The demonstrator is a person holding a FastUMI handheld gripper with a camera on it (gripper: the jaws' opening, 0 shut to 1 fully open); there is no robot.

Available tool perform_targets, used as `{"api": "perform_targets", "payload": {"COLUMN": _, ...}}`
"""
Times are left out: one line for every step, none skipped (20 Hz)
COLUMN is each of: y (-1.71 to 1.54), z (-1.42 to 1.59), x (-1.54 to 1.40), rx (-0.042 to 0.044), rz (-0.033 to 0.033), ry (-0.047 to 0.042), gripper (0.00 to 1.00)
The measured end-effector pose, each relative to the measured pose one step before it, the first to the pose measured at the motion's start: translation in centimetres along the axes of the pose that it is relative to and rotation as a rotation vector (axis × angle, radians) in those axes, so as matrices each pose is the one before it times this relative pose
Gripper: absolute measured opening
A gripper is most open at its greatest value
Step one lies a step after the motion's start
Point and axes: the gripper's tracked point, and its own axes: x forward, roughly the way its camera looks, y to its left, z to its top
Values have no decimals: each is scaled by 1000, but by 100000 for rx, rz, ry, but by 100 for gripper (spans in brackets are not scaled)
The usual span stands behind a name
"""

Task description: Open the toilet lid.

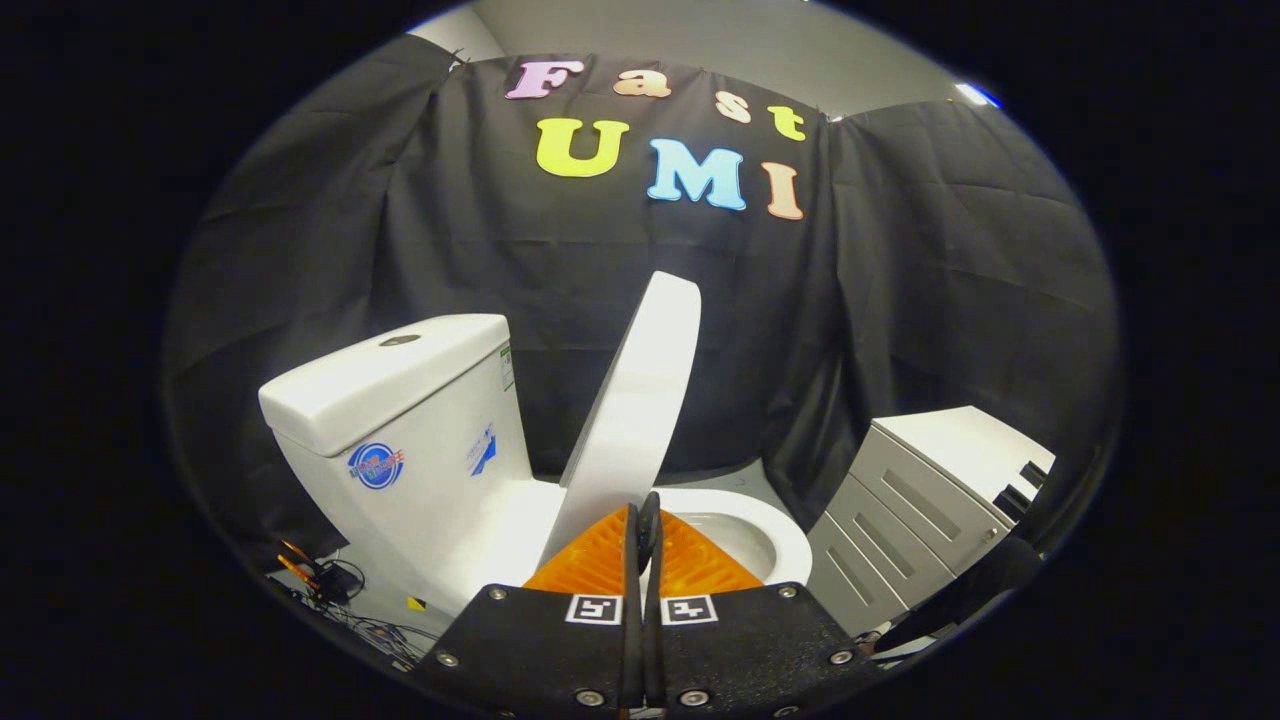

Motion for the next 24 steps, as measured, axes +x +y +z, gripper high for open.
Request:
{"api": "perform_targets", "payload": {"y": 724, "z": 310, "x": -45, "rx": -783, "rz": 618, "ry": -490, "gripper": 0}}
{"api": "perform_targets", "payload": {"y": 713, "z": 316, "x": -60, "rx": -1253, "rz": 659, "ry": -503, "gripper": 0}}
{"api": "perform_targets", "payload": {"y": 731, "z": 383, "x": -20, "rx": -1505, "rz": 558, "ry": -460, "gripper": 0}}
{"api": "perform_targets", "payload": {"y": 755, "z": 288, "x": -122, "rx": -1068, "rz": 764, "ry": -622, "gripper": 0}}
{"api": "perform_targets", "payload": {"y": 847, "z": 293, "x": -54, "rx": -872, "rz": 988, "ry": -423, "gripper": 0}}
{"api": "perform_targets", "payload": {"y": 637, "z": 75, "x": -38, "rx": -403, "rz": 1051, "ry": -360, "gripper": 0}}
{"api": "perform_targets", "payload": {"y": 582, "z": 178, "x": -23, "rx": -600, "rz": 869, "ry": 214, "gripper": 0}}
{"api": "perform_targets", "payload": {"y": 540, "z": 181, "x": -67, "rx": -1006, "rz": 757, "ry": -183, "gripper": 0}}
{"api": "perform_targets", "payload": {"y": 493, "z": 279, "x": -5, "rx": -665, "rz": 674, "ry": -392, "gripper": 0}}
{"api": "perform_targets", "payload": {"y": 502, "z": 30, "x": 24, "rx": -1385, "rz": 966, "ry": -430, "gripper": 0}}
{"api": "perform_targets", "payload": {"y": 687, "z": 275, "x": 57, "rx": -1774, "rz": 868, "ry": -466, "gripper": 0}}
{"api": "perform_targets", "payload": {"y": 768, "z": 234, "x": -20, "rx": -1765, "rz": 583, "ry": -266, "gripper": 0}}
{"api": "perform_targets", "payload": {"y": 746, "z": 198, "x": 91, "rx": -1546, "rz": 431, "ry": -105, "gripper": 0}}
{"api": "perform_targets", "payload": {"y": 375, "z": -124, "x": 23, "rx": -1757, "rz": 411, "ry": -16, "gripper": 0}}
{"api": "perform_targets", "payload": {"y": 334, "z": 111, "x": 36, "rx": -710, "rz": 314, "ry": -309, "gripper": 0}}
{"api": "perform_targets", "payload": {"y": 466, "z": -210, "x": -123, "rx": 1133, "rz": 67, "ry": -180, "gripper": 0}}
{"api": "perform_targets", "payload": {"y": 209, "z": -74, "x": -40, "rx": 2878, "rz": 126, "ry": -329, "gripper": 0}}
{"api": "perform_targets", "payload": {"y": 434, "z": 63, "x": -56, "rx": 1611, "rz": 633, "ry": -115, "gripper": 0}}
{"api": "perform_targets", "payload": {"y": 559, "z": 297, "x": 74, "rx": -146, "rz": 744, "ry": -150, "gripper": 0}}
{"api": "perform_targets", "payload": {"y": 494, "z": 279, "x": 352, "rx": -1408, "rz": 572, "ry": -75, "gripper": 0}}
{"api": "perform_targets", "payload": {"y": 415, "z": 170, "x": 176, "rx": -2040, "rz": 416, "ry": -66, "gripper": 0}}
{"api": "perform_targets", "payload": {"y": 283, "z": 110, "x": -56, "rx": -1909, "rz": 290, "ry": -217, "gripper": 0}}
{"api": "perform_targets", "payload": {"y": 185, "z": -65, "x": -33, "rx": -195, "rz": 115, "ry": 140, "gripper": 0}}
{"api": "perform_targets", "payload": {"y": 192, "z": -218, "x": 114, "rx": 191, "rz": 285, "ry": 265, "gripper": 0}}
